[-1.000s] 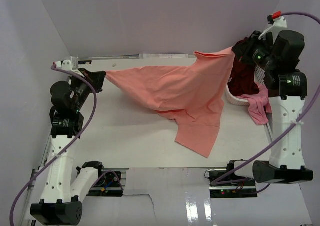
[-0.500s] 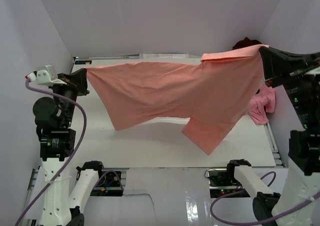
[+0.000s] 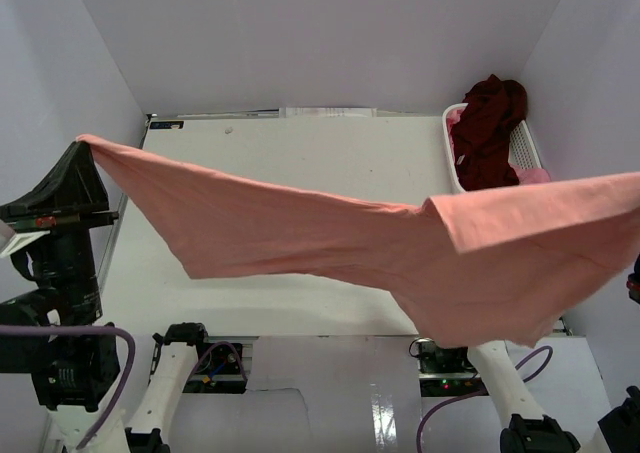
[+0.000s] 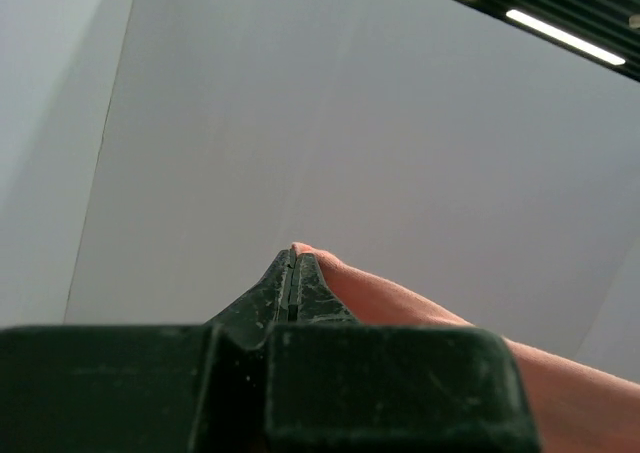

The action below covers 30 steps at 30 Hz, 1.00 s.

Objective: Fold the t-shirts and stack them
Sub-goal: Flatten out the tshirt

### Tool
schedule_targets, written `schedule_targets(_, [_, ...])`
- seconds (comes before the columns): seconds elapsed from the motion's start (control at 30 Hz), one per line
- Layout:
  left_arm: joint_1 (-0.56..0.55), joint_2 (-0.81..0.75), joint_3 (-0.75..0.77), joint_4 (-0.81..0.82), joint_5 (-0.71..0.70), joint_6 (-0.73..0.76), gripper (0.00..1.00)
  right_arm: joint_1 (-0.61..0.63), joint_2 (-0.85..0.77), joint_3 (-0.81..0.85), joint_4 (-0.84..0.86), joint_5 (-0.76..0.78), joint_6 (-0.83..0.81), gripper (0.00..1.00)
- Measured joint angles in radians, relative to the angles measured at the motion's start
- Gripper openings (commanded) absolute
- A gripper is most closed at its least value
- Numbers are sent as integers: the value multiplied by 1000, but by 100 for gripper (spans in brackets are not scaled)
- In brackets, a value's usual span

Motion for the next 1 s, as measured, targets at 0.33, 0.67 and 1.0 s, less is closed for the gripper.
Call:
schedule_targets(0.33, [-38,-59,-5,-18,-106,44,0,-13,-19,-23,103,-48,106,8])
schedule_targets(0.67, [-50,-142,-348,-67,-162,-34,0,-34,-49,-551,128,-97,307,8])
schedule_targets(1.0, [-51,-59,-703,-98,-230,-212,0,-34,139,-952,53,-129,391,8])
